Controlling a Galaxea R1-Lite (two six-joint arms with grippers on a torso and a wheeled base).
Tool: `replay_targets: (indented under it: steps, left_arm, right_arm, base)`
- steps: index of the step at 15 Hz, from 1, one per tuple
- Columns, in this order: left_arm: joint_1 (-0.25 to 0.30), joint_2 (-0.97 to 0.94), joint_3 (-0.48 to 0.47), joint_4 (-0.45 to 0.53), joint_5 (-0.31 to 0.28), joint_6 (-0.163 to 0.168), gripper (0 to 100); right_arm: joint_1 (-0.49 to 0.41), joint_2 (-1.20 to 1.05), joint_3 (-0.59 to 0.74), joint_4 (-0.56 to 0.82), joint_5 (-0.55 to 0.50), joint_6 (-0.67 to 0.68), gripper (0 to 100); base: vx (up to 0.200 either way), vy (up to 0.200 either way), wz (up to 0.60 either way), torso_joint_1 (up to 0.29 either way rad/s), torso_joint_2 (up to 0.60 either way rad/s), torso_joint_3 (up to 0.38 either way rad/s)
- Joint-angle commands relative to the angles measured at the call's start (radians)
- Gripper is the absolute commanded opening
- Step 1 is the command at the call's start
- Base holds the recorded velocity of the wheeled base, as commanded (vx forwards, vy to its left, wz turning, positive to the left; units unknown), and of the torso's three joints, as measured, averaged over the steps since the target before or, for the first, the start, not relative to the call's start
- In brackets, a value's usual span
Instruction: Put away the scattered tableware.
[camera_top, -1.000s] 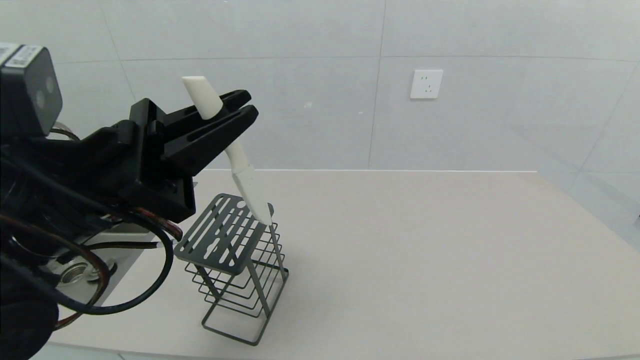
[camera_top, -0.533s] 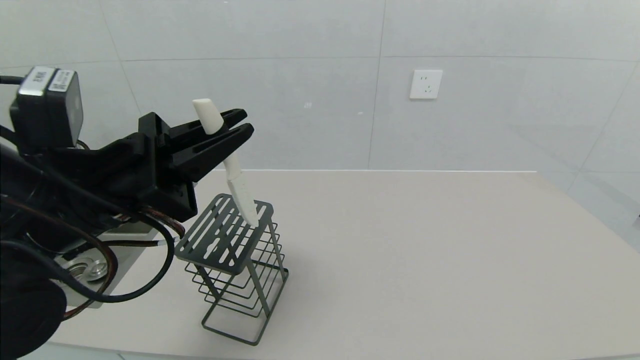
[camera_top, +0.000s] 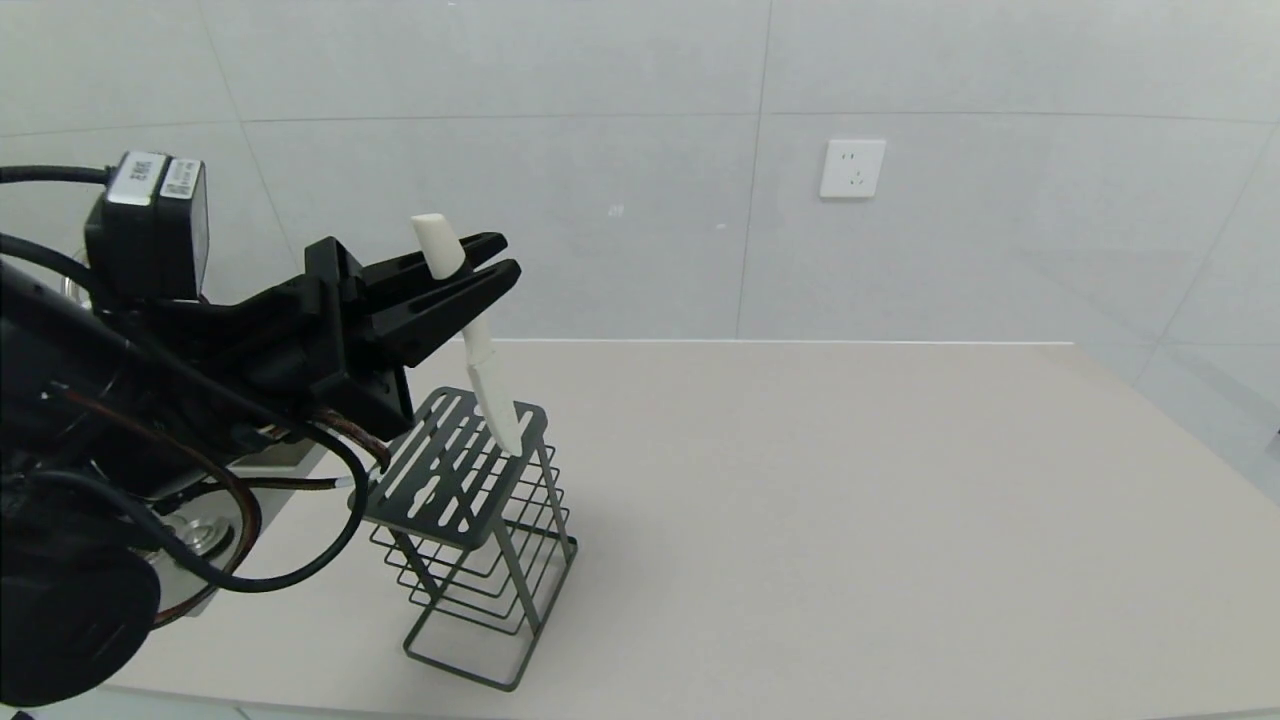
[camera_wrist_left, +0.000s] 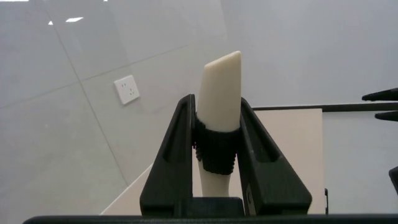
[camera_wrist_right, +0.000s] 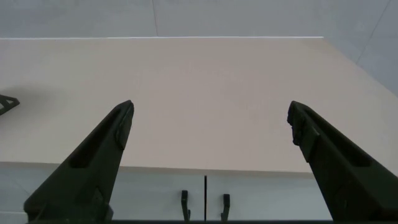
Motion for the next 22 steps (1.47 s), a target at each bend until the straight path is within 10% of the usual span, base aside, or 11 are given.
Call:
replay_targets:
  steps: [1,3,22]
  left_arm:
    - [0.028,0.027,-0.014,-0.001,-0.001,0.039,0]
    - [0.032,0.051,-0.018,-0.001,-0.003,0.082,0]
    - [0.038,0.033,-0.010,-0.001,-0.070,0.073,0]
  right_arm:
    - [0.000,0.005,-0.001,0.000,-0.001,0.001,100]
    - [0.000,0.003,-0.001,0.000,-0.001,0.001,100]
    - [0.000,0.005,-0.001,0.000,-0.001,0.001,100]
  base:
    - [0.000,0.000,0.00,0.000,0.00,0.000]
    - [0.000,0.000,0.00,0.000,0.00,0.000]
    - [0.000,0.000,0.00,0.000,0.00,0.000]
